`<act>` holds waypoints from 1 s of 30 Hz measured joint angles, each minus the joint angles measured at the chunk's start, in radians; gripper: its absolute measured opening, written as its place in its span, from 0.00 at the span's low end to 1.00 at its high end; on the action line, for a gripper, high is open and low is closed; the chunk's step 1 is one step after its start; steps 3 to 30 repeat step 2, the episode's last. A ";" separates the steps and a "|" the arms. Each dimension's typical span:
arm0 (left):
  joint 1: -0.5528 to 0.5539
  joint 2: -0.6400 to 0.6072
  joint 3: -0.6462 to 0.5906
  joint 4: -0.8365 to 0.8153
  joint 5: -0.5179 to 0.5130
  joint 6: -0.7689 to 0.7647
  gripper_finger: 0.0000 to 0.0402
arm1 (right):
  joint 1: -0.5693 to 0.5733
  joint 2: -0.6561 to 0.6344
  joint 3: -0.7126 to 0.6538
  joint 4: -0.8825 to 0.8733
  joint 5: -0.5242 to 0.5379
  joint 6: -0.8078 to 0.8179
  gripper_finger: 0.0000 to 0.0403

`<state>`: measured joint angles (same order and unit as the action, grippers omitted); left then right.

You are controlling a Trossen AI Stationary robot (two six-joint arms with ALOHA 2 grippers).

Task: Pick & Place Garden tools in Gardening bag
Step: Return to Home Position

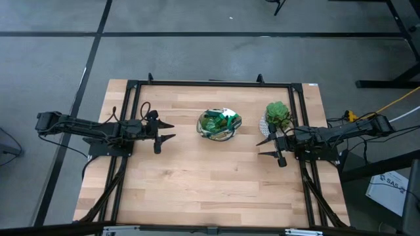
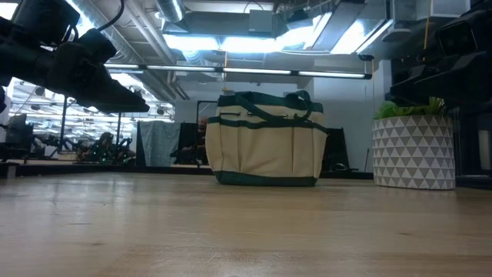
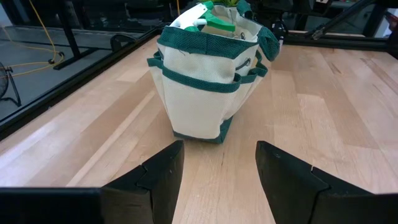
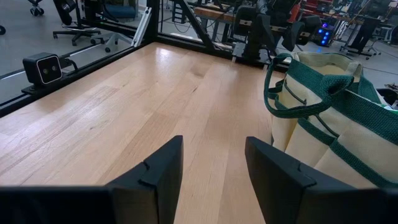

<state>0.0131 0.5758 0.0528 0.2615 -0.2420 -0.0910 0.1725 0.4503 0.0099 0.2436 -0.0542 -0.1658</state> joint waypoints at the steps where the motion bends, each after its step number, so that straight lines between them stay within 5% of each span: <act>1: 0.000 0.000 0.000 0.000 0.000 0.000 0.49 | 0.000 0.000 0.000 0.000 0.000 0.000 0.44; 30: 0.000 0.000 0.000 0.000 0.000 0.000 0.49 | 0.000 0.000 0.000 0.000 0.000 0.000 0.44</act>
